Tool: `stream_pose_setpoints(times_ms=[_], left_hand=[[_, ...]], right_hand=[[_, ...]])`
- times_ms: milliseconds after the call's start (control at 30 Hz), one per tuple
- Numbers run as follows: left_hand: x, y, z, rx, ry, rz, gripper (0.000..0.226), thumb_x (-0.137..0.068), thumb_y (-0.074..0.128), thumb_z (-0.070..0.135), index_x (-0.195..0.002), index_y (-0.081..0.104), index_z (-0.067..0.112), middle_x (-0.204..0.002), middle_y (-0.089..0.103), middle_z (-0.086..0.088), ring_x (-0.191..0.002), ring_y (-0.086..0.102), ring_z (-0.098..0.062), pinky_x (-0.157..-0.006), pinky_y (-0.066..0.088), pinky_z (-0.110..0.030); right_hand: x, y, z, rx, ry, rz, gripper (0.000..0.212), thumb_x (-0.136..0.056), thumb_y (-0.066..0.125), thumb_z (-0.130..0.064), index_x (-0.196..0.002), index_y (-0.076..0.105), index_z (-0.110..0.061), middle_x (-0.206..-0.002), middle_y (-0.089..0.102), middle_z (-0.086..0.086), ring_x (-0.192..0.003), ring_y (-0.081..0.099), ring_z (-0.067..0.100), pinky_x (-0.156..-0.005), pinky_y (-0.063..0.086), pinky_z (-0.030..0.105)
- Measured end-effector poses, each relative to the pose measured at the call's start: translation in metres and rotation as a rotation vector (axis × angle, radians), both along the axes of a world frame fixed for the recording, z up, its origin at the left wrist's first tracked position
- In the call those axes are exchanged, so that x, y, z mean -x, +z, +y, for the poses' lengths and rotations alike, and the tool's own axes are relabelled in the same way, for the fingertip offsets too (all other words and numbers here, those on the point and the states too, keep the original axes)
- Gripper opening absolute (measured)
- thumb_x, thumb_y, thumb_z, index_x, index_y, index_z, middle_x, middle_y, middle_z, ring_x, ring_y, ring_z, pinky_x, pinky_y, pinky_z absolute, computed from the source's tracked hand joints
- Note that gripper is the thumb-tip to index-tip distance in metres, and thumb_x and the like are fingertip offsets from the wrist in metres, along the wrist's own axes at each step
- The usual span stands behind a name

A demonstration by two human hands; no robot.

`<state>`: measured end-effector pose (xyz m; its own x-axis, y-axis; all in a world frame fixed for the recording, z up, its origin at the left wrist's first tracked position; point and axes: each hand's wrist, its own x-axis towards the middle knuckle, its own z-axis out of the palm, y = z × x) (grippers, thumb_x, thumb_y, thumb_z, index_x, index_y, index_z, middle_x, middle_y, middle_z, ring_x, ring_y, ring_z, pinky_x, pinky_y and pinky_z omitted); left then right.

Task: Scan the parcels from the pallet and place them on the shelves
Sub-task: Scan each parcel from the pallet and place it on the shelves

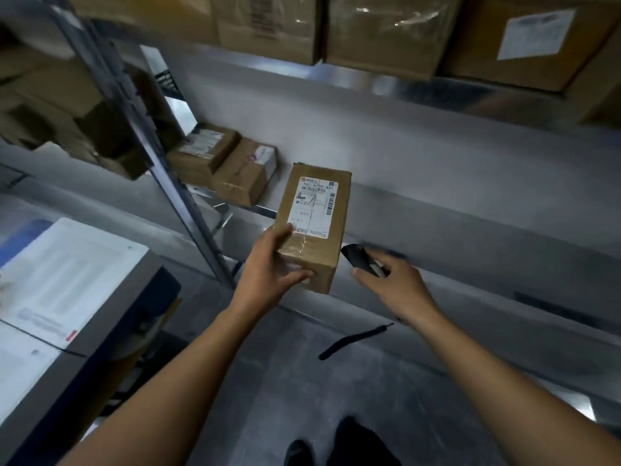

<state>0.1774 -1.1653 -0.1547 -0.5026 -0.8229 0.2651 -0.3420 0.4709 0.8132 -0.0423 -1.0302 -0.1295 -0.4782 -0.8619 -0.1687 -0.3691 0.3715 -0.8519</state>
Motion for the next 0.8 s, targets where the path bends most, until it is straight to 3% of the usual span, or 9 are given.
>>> stream_pose_setpoints(times_ms=[67, 133, 233, 300, 400, 533, 667, 800], left_hand=[[-0.004, -0.004, -0.030, 0.000, 0.028, -0.038, 0.093, -0.068, 0.093, 0.037, -0.146, 0.043, 0.029, -0.144, 0.051, 0.006, -0.131, 0.049, -0.007, -0.110, 0.045, -0.032], [-0.004, -0.011, -0.058, -0.018, 0.046, -0.057, 0.093, -0.069, 0.092, 0.040, -0.146, 0.040, 0.034, -0.147, 0.049, 0.004, -0.131, 0.049, -0.008, -0.109, 0.046, -0.033], [0.006, -0.027, -0.096, -0.009, 0.041, -0.093, 0.093, -0.072, 0.090, 0.038, -0.147, 0.036, 0.037, -0.152, 0.041, -0.001, -0.135, 0.046, -0.012, -0.111, 0.048, -0.044], [0.015, -0.036, -0.118, 0.039, 0.091, -0.121, 0.093, -0.076, 0.089, 0.036, -0.151, 0.034, 0.034, -0.162, 0.024, -0.004, -0.144, 0.030, -0.010, -0.116, 0.041, -0.051], [0.027, -0.045, -0.144, 0.211, 0.229, -0.231, 0.091, -0.083, 0.080, 0.046, -0.157, 0.029, 0.030, -0.170, -0.003, -0.012, -0.157, -0.002, -0.034, -0.120, 0.022, -0.066], [0.042, -0.055, -0.168, 0.328, 0.200, -0.299, 0.102, -0.080, 0.071, 0.071, -0.160, 0.027, 0.024, -0.170, -0.002, -0.017, -0.156, -0.008, -0.042, -0.119, 0.014, -0.070], [0.047, -0.058, -0.178, 0.286, 0.248, -0.277, 0.109, -0.076, 0.072, 0.075, -0.160, 0.027, 0.023, -0.170, 0.000, -0.018, -0.155, -0.008, -0.044, -0.119, 0.014, -0.068], [0.048, -0.056, -0.181, 0.271, 0.237, -0.279, 0.108, -0.077, 0.067, 0.080, -0.161, 0.027, 0.027, -0.171, 0.000, -0.016, -0.156, -0.008, -0.043, -0.120, 0.013, -0.067]], right_hand=[[-0.001, -0.004, -0.036, -0.022, 0.044, -0.023, 0.049, -0.081, 0.074, -0.055, -0.128, 0.064, -0.043, -0.117, 0.063, -0.032, -0.111, 0.057, -0.006, -0.085, 0.042, 0.013], [0.001, -0.011, -0.070, -0.033, 0.063, -0.042, 0.046, -0.082, 0.075, -0.051, -0.126, 0.064, -0.045, -0.109, 0.059, -0.039, -0.102, 0.056, -0.016, -0.078, 0.040, 0.003], [0.012, -0.023, -0.115, -0.046, 0.072, -0.012, 0.048, -0.083, 0.075, -0.050, -0.130, 0.062, -0.045, -0.104, 0.057, -0.038, -0.090, 0.054, -0.020, -0.070, 0.038, -0.001], [0.022, -0.031, -0.144, -0.059, 0.089, 0.002, 0.049, -0.085, 0.074, -0.049, -0.132, 0.061, -0.044, -0.108, 0.059, -0.031, -0.097, 0.056, -0.006, -0.076, 0.041, 0.008], [0.034, -0.038, -0.181, -0.084, 0.100, -0.003, 0.050, -0.086, 0.072, -0.045, -0.135, 0.059, -0.043, -0.111, 0.058, -0.024, -0.102, 0.055, 0.004, -0.082, 0.044, 0.020], [0.049, -0.042, -0.226, -0.100, 0.070, -0.004, 0.047, -0.086, 0.071, -0.042, -0.132, 0.062, -0.042, -0.107, 0.061, -0.017, -0.083, 0.062, -0.008, -0.059, 0.043, 0.006], [0.055, -0.042, -0.254, -0.125, 0.047, -0.008, 0.046, -0.084, 0.071, -0.046, -0.130, 0.063, -0.043, -0.118, 0.063, -0.017, -0.104, 0.059, 0.006, -0.076, 0.046, 0.021], [0.052, -0.041, -0.259, -0.136, 0.029, 0.016, 0.045, -0.082, 0.071, -0.049, -0.127, 0.064, -0.045, -0.112, 0.063, -0.022, -0.098, 0.057, 0.001, -0.074, 0.043, 0.016]])
